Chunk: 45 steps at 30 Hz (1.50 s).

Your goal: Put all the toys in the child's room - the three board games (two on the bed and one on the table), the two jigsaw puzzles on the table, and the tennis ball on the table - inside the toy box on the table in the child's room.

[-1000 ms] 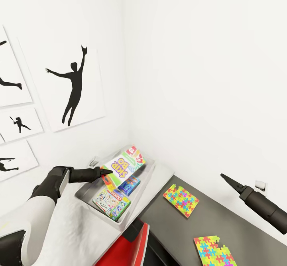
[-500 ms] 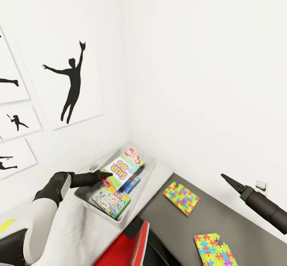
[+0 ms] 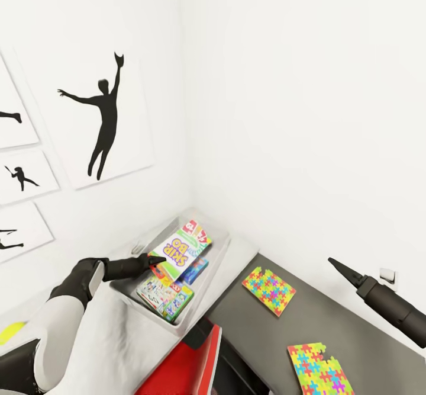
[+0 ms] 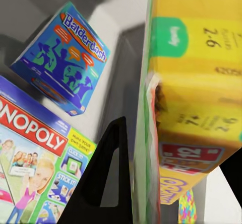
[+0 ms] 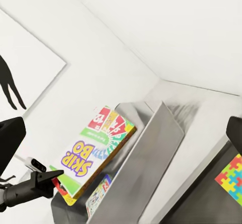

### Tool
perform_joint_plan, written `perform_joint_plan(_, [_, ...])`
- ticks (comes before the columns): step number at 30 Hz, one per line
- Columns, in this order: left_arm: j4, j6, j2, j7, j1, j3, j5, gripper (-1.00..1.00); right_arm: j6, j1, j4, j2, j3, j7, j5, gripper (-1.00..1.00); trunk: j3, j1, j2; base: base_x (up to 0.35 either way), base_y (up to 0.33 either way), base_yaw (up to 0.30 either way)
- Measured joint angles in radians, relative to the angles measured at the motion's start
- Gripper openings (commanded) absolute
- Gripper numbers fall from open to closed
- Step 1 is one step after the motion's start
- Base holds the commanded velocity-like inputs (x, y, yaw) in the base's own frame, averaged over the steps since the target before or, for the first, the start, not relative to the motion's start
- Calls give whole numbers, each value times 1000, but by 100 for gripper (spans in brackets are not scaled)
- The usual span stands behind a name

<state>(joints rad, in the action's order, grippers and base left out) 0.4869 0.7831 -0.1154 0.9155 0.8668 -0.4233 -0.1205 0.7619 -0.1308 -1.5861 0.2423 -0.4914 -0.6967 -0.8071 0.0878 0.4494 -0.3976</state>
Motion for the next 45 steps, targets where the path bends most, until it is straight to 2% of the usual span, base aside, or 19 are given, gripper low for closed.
perform_joint_plan(8, [-8,5,1,0,0,-8,1,-100,0,0,0,0,0,0,0,100,13,0,0,0,0,0])
perform_joint_plan(12, [-9,7,-1,0,0,-44,0,-100,0,0,0,0,-1,0,0,100,20,0,0,0,0,0])
perform_joint_plan(16, [-9,7,-2,-1,0,-59,-1,-100,0,0,0,0,-1,0,0,100,26,0,0,0,0,0])
perform_joint_plan(32, [-9,6,-2,-3,0,-63,-2,-100,0,0,0,0,-2,0,-1,100,53,0,0,0,0,0])
perform_joint_plan(39, [-9,4,-1,-57,0,-65,-2,-100,0,0,0,0,-2,0,-1,100,64,0,0,0,0,0])
perform_joint_plan(45, [-9,4,-1,-65,0,-65,-1,-100,0,0,0,0,-2,0,0,100,74,0,0,0,0,0])
